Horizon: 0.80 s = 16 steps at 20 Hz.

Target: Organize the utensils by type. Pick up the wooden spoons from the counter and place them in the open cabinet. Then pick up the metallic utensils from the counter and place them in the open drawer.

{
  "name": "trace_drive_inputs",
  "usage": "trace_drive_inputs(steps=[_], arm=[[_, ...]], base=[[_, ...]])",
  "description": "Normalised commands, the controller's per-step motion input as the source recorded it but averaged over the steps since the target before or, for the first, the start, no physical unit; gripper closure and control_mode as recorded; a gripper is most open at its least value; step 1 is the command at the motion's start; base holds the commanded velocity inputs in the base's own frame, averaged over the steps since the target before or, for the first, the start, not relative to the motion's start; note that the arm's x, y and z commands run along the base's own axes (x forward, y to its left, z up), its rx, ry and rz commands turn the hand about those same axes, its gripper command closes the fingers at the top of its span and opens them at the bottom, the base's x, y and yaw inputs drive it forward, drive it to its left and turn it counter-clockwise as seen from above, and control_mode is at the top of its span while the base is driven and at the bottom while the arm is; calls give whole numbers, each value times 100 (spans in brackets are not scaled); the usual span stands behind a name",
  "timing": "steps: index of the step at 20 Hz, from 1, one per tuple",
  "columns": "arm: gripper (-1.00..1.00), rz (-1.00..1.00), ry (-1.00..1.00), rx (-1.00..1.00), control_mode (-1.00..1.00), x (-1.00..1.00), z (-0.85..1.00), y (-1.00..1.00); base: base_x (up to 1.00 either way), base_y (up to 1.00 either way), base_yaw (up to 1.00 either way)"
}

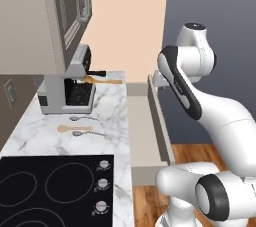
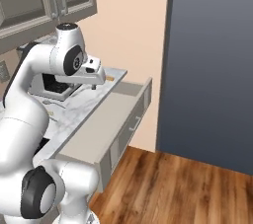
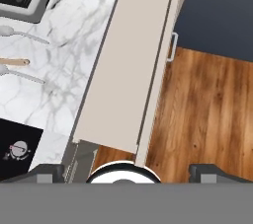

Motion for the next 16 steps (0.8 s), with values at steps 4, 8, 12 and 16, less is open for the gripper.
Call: trace_drive_inputs(steps=[4, 8, 12, 16], arm=[[-100, 0, 0, 0, 100, 0, 0, 0], [-100, 0, 0, 0, 100, 0, 0, 0], [-100, 1, 1, 0, -100, 0, -25, 1], [-100, 17, 16, 0, -100, 5, -48, 1]], base=[[0, 0, -2], [0, 0, 0], [0, 1, 0], [0, 0, 0]])
